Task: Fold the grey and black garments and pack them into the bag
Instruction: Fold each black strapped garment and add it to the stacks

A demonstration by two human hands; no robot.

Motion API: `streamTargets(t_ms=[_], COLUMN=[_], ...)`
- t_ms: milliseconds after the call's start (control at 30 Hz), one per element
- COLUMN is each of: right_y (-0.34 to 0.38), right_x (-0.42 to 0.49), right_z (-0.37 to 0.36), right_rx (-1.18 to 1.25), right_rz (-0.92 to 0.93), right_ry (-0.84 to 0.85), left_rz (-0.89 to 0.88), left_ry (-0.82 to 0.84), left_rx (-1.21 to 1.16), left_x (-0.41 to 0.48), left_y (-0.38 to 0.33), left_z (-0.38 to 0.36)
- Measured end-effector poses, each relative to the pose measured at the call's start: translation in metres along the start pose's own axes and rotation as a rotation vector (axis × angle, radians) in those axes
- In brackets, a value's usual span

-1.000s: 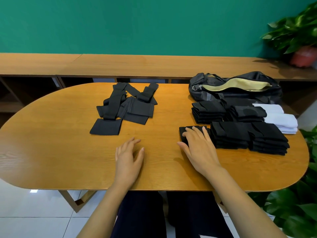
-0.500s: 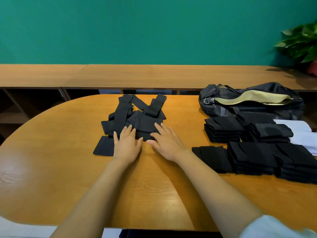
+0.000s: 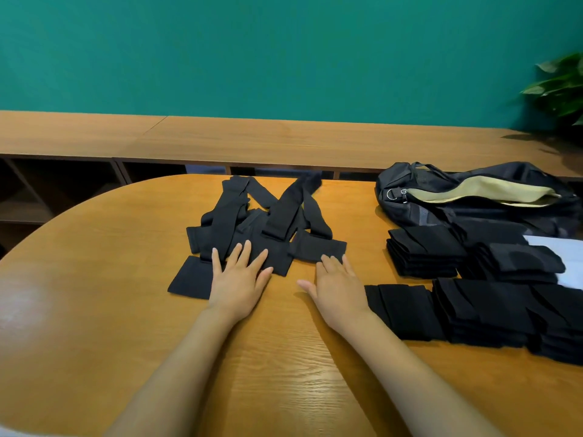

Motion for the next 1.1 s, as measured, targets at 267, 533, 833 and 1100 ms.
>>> streamTargets(t_ms=[267, 533, 833, 1100], right_y=[0.009, 0.013, -0.026, -0.039], right_x=[-0.064, -0.095, 0.001, 0.093], right_z=[0.005, 0.031, 0.081, 0.075], right_rx=[0.035, 0.141, 0.194, 0.064], right_rz=[0.111, 0.223, 0.033, -0.09], right_ry=[-0.073, -0.177, -0.33, -0.211], left_rz=[0.103, 0.176, 0.043, -0.107], left_ry=[-0.025, -0.073, -0.253, -0.152], left_rx=[0.048, -0.061, -0.232, -0.408], left_x=[-0.027, -0.046, 0.01, 0.106], left_y=[0.02, 0.04, 0.005, -0.05], left_z=[0.009, 0.031, 0.084, 0.076])
Point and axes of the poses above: each hand's wrist, its own x-axis towards the middle knuckle, its own z-axis out of the back of the hand, y = z × x, the point moved 9 cm from there along x, towards the middle knuckle, and after that the axes turned 10 degrees about -x, right-handed, at the moved point
